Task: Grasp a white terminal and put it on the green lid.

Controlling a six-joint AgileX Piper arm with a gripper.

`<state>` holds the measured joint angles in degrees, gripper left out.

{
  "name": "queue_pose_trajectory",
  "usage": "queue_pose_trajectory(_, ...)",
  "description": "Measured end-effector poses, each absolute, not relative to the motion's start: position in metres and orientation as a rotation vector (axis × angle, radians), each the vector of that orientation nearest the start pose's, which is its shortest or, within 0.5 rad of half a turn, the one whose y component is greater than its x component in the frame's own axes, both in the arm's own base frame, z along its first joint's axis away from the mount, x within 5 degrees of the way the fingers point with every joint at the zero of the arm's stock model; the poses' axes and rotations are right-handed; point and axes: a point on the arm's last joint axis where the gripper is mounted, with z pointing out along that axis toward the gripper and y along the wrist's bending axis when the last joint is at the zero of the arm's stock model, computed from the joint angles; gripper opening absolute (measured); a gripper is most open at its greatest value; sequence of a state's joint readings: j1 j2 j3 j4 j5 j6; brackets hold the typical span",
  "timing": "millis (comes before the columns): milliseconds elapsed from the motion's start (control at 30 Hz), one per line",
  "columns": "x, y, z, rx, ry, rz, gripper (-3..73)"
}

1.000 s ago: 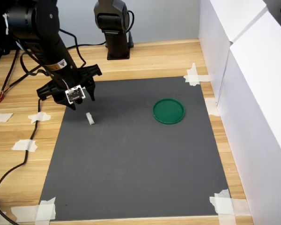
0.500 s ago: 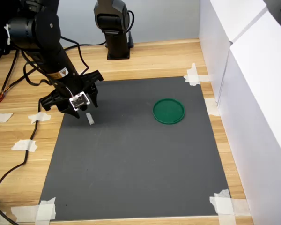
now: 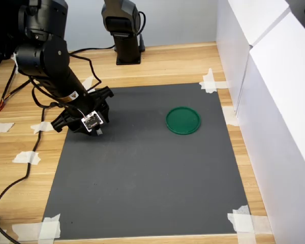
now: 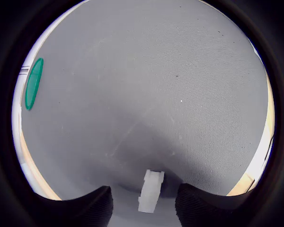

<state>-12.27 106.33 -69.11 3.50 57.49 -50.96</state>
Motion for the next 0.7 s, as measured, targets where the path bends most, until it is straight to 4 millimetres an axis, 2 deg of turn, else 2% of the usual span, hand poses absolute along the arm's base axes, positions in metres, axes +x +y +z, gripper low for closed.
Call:
queue_pose_trajectory(167,0.3343,-0.0677,0.1772,-0.978,2.948,0.065,54.6)
queue_pose_trajectory(333,0.3352,-0.0679,0.1772,-0.975,2.94,0.056,48.7)
queue_pose_trajectory(433,0.336,-0.0681,0.1774,-0.973,2.934,0.05,43.2)
queue_pose_trajectory(700,0.3366,-0.0682,0.1774,-0.971,2.928,0.045,22.7)
